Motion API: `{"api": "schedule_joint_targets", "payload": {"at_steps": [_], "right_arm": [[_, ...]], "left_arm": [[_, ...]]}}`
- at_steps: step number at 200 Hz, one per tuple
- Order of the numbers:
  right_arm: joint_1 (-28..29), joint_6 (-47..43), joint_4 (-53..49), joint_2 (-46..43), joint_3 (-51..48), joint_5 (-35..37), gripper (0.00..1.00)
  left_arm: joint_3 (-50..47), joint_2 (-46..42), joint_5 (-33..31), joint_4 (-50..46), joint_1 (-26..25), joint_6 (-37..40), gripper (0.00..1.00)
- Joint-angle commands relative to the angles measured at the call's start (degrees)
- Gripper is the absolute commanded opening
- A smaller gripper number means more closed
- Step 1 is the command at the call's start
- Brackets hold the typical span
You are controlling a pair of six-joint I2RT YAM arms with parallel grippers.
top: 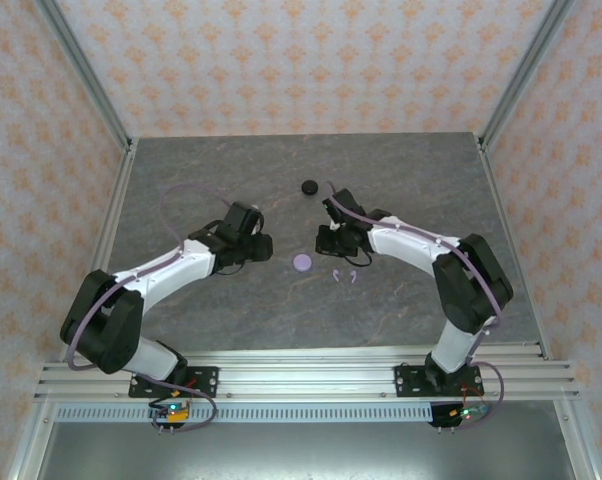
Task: Insert the wireless bluetooth earbuds into the charging case
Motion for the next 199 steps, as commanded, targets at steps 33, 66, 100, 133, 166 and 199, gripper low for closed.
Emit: {"api": "schedule_joint_targets", "payload": {"at_steps": [33,66,100,133,166,199], "right_arm": [[-1.34,-2.07,6.54,-1.95,-4.24,-7.5,0.25],[-2.0,-1.83,8.8,-0.71,-4.57,-10.5,0.3],[-2.52,-1.03,8.83,1.9,-3.14,-11.87,0.31],[-2.62,-1.01,8.67,4.37,-1.74,-14.08,0.3],[-2.57,-0.89,9.04,5.5,-1.37,-15.43,0.3],[-2.63,-0.85,9.02,6.51,-0.93,-16.16,0.27]], "left_arm": [[-7.56,-1.62,12.02,13.06,0.69,-5.88,0.44],[-7.99,2.09,19.41,18.59,0.58,-8.07,0.48],[-8.11,4.94,20.41,21.87,-1.06,-10.11,0.56],[-7.65,7.41,20.34,23.38,-2.58,-10.97,0.59],[-7.9,10.18,20.67,26.03,-3.38,-12.23,0.59],[-8.02,12.07,20.68,27.94,-3.47,-13.19,0.57]]}}
